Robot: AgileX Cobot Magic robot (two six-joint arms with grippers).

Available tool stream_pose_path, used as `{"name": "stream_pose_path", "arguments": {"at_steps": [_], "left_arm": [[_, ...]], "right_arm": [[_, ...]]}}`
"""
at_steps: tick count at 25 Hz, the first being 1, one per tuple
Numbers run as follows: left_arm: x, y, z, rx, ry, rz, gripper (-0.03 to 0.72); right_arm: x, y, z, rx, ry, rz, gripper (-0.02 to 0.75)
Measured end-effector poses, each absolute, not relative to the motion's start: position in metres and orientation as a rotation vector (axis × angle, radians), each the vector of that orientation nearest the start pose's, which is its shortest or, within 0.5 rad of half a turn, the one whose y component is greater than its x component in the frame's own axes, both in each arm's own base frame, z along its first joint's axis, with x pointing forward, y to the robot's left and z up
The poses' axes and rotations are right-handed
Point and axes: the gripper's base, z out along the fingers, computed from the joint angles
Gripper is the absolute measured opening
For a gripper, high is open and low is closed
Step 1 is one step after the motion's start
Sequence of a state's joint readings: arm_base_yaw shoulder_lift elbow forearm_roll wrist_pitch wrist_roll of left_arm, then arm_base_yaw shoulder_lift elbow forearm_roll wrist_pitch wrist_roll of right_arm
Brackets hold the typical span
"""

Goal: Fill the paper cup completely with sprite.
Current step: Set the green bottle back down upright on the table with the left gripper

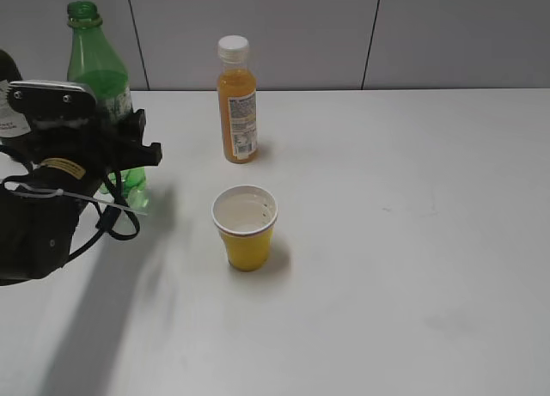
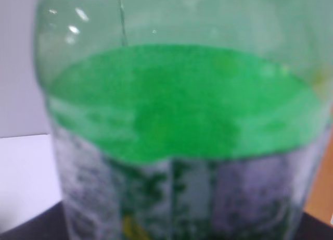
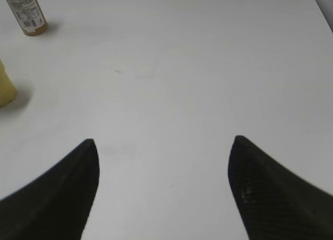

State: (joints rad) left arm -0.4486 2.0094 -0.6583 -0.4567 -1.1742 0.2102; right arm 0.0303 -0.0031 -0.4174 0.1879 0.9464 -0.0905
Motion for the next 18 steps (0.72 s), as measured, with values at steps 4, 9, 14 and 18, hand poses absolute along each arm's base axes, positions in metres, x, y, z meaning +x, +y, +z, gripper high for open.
{"name": "stream_pose_path", "arguments": {"at_steps": [4,9,14,18], "left_arm": [[0.326,-0.115,0.110,0.086,1.694,0.041,0.448],[0.337,-0.106,0.102,0.055,1.702,0.071,0.448],[0.341,-0.090,0.098,-0.026,1.716,0.087,0.448],[0.343,-0.082,0.096,-0.056,1.718,0.092,0.448]], "right_arm": [[0.007,0.014,0.264,-0.108,1.998,0.185,0.594],[0.007,0.014,0.264,-0.108,1.998,0.185,0.594],[0.007,0.014,0.264,-0.108,1.998,0.185,0.594],[0.007,0.014,0.264,-0.108,1.998,0.185,0.594]]}}
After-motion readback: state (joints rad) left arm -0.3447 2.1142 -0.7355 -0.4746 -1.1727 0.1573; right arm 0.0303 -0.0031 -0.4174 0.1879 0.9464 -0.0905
